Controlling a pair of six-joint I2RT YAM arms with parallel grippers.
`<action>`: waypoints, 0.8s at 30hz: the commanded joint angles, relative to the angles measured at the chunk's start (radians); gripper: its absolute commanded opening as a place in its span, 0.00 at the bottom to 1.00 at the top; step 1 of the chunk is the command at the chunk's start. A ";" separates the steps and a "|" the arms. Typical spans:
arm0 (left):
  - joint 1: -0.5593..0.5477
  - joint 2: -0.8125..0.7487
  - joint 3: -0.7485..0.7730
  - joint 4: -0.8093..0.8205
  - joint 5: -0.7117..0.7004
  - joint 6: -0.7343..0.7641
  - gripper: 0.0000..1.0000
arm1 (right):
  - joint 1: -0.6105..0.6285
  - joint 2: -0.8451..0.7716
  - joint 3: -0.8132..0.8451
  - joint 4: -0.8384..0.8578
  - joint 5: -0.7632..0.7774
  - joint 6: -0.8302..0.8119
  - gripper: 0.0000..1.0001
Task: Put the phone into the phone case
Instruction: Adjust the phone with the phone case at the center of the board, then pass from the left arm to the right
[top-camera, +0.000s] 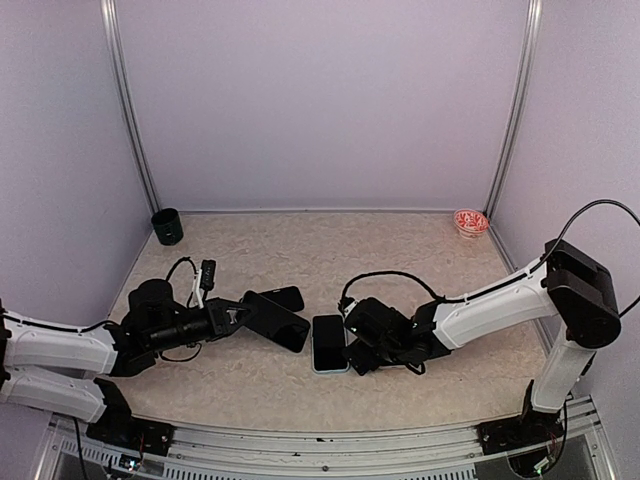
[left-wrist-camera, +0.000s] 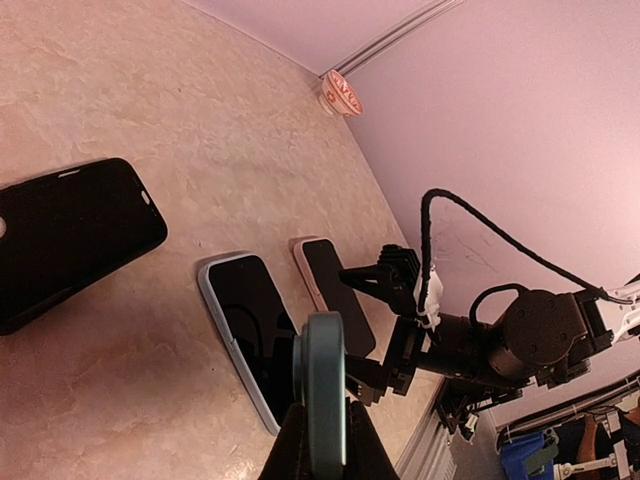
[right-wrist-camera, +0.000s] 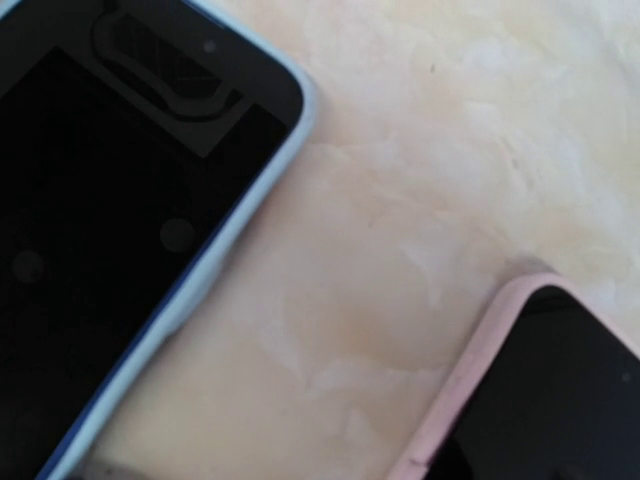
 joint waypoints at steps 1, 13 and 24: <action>0.004 0.001 0.037 0.083 0.016 0.000 0.00 | 0.011 -0.063 -0.006 0.008 0.002 -0.037 1.00; -0.007 -0.019 -0.008 0.261 0.043 0.012 0.00 | -0.048 -0.465 -0.158 0.175 -0.306 0.002 1.00; -0.089 0.063 0.065 0.498 0.061 0.054 0.00 | -0.129 -0.658 -0.230 0.424 -0.663 0.184 1.00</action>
